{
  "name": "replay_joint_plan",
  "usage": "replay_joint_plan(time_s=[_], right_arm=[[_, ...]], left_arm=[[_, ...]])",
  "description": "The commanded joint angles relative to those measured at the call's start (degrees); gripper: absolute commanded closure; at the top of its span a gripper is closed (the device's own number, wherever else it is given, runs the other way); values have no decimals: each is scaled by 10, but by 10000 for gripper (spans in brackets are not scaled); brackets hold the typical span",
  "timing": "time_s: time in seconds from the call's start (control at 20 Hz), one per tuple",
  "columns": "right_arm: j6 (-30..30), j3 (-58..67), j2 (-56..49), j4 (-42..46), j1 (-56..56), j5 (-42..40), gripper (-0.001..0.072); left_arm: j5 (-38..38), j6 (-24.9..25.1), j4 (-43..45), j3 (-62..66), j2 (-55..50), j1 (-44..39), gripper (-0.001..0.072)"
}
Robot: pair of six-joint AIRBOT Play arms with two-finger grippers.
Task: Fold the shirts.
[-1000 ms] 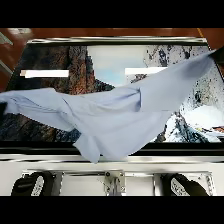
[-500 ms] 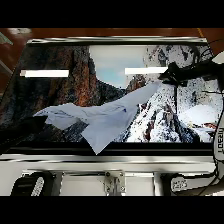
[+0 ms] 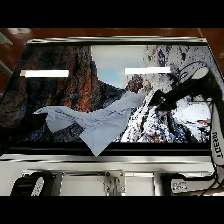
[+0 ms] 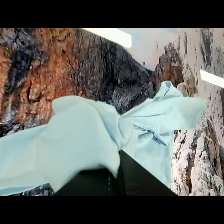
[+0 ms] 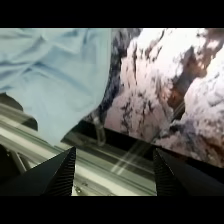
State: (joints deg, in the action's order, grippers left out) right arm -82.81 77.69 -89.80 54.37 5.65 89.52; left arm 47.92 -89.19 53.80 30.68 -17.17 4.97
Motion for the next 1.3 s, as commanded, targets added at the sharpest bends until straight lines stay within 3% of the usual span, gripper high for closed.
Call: replay_joint_plan(time_s=[0.0, 0.25, 0.5, 0.8, 0.85, 0.95, 1.1, 1.15, 1.2, 1.25], right_arm=[[-7, -152, 26, -33, -81, -92, 112], [-69, -219, 24, -58, -184, -223, 112], [-135, -219, 23, -27, -234, -278, 112], [-156, -219, -11, -51, -284, -292, 113], [-165, -219, -12, -49, -287, -303, 123], [-191, -219, -12, -50, -289, -328, 215], [-215, -219, -15, -53, -289, -360, 212], [-215, -219, -18, -61, -289, -361, 253], [-214, -219, -18, -68, -290, -360, 483], [-209, -218, -18, -78, -289, -360, 665]], left_arm=[[-21, 3, -1, -1, 0, -1, 669], [-21, 3, -1, -1, 1, -1, 668], [-34, 2, -1, -1, 1, -1, 669], [-40, 3, -1, 0, 1, -1, 668], [-40, 3, -1, 0, 1, -1, 668], [-40, 3, -1, 0, 1, -1, 668], [-40, 3, -1, 0, 1, -1, 668], [-40, 3, -1, 0, 1, -1, 669], [-40, 3, 0, 0, 1, 0, 668], [-40, 7, 0, 0, 1, 0, 668]])
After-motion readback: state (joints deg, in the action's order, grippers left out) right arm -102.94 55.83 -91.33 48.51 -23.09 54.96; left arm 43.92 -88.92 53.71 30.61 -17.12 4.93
